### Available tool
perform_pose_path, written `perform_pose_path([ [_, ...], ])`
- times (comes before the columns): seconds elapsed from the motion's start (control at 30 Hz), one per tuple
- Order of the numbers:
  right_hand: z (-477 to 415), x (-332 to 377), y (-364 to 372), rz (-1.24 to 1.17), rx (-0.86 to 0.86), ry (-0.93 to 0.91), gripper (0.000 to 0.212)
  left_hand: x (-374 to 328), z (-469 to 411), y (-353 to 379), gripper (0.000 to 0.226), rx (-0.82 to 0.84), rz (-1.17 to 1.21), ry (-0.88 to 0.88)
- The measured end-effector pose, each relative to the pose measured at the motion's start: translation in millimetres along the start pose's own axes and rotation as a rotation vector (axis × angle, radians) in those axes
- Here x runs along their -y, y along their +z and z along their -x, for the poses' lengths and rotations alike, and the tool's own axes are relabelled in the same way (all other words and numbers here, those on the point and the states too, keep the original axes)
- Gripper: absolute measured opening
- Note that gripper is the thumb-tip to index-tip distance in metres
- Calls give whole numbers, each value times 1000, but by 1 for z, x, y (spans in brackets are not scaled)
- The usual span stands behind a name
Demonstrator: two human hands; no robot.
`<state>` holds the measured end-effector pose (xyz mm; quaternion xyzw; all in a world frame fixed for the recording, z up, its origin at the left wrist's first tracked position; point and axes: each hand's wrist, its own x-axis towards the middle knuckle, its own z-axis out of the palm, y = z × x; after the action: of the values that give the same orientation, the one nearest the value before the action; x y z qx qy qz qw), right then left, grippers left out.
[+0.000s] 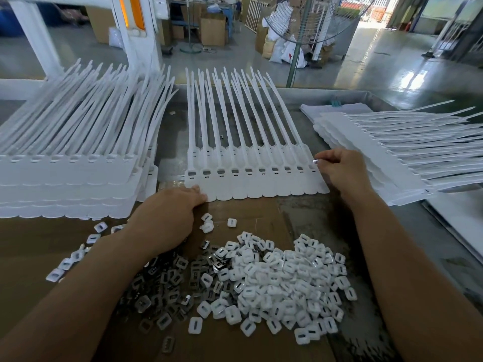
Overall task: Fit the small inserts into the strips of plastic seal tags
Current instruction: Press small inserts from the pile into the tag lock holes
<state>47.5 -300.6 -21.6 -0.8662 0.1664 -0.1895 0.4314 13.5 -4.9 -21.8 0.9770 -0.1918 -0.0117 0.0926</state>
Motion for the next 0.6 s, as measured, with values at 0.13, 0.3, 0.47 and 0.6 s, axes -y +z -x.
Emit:
perform_pose_path([
  [0.13,-4,-8,8,42,10,22,16,-1,-1,0,48,1,-6,6],
  [0.3,-6,-9,11,68,11,24,17,1,0,0,49,4,-8,5],
  [0.47,-6,-7,11,85,26,19,16,0,0,1,49,-6,-9,8],
  [0.6,-5,-9,10,118,7,20,16,1,1,1,49,-3,1,2],
])
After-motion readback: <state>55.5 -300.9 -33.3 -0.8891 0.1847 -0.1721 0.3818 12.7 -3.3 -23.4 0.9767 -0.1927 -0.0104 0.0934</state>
